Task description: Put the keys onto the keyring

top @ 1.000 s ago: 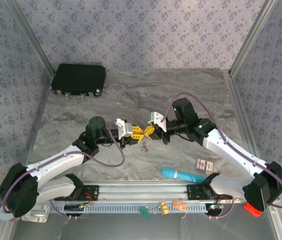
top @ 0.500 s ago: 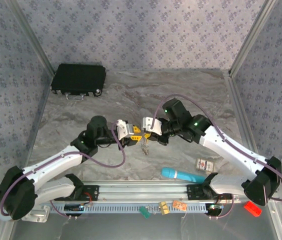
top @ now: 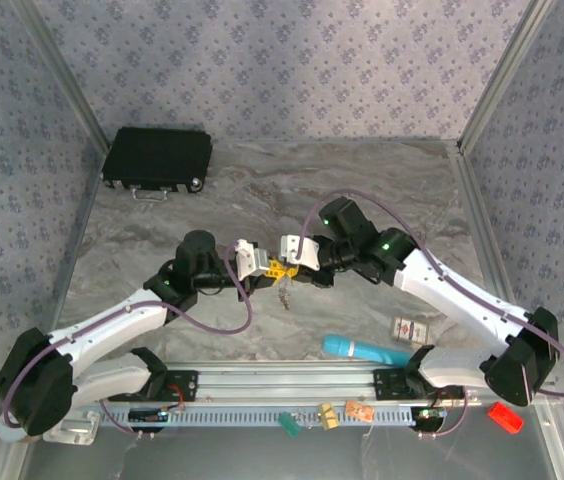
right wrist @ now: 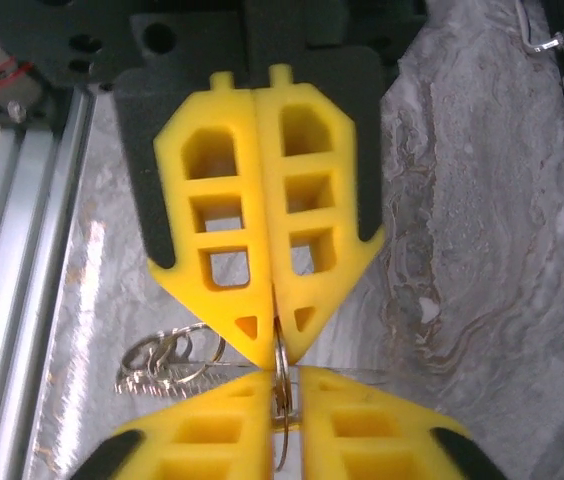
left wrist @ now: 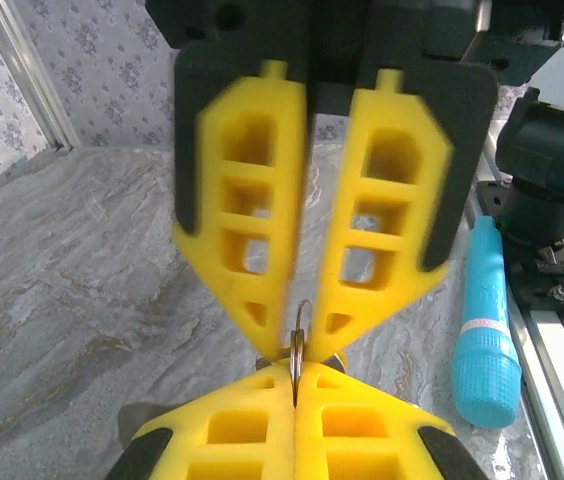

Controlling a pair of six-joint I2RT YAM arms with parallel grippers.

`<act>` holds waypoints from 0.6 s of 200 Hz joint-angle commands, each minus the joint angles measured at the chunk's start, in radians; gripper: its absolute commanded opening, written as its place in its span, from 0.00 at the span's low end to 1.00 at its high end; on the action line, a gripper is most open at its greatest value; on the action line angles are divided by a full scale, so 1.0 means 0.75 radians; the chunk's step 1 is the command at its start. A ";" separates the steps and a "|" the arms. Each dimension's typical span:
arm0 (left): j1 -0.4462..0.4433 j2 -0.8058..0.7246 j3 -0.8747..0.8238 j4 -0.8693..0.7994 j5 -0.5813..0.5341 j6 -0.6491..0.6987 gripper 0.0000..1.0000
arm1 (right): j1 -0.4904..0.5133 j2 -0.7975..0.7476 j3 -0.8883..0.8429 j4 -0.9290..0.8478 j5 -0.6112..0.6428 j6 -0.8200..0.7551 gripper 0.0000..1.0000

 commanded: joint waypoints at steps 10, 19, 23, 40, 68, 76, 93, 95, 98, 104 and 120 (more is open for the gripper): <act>-0.006 -0.029 -0.018 0.175 0.057 -0.043 0.00 | -0.117 -0.115 -0.119 0.181 -0.193 0.133 0.33; -0.006 -0.034 -0.032 0.209 0.060 -0.056 0.00 | -0.123 -0.120 -0.139 0.185 -0.199 0.146 0.33; -0.006 -0.035 -0.035 0.219 0.063 -0.060 0.00 | -0.125 -0.119 -0.146 0.182 -0.203 0.148 0.33; -0.006 -0.035 -0.040 0.231 0.071 -0.064 0.00 | -0.121 -0.112 -0.160 0.180 -0.214 0.160 0.34; -0.006 -0.043 -0.040 0.221 0.075 -0.061 0.00 | -0.119 -0.110 -0.159 0.186 -0.230 0.162 0.32; -0.004 -0.044 -0.039 0.217 0.073 -0.059 0.00 | -0.121 -0.112 -0.158 0.184 -0.231 0.160 0.30; -0.006 -0.045 -0.042 0.217 0.071 -0.058 0.00 | -0.122 -0.112 -0.155 0.173 -0.236 0.154 0.24; -0.007 -0.044 -0.042 0.216 0.070 -0.058 0.00 | -0.123 -0.112 -0.154 0.171 -0.236 0.154 0.23; -0.006 -0.043 -0.043 0.216 0.069 -0.059 0.00 | -0.121 -0.112 -0.155 0.169 -0.238 0.154 0.21; -0.004 -0.043 -0.043 0.216 0.068 -0.058 0.00 | -0.123 -0.115 -0.154 0.165 -0.238 0.154 0.18; -0.006 -0.039 -0.049 0.224 0.067 -0.059 0.00 | -0.127 -0.119 -0.159 0.161 -0.232 0.152 0.07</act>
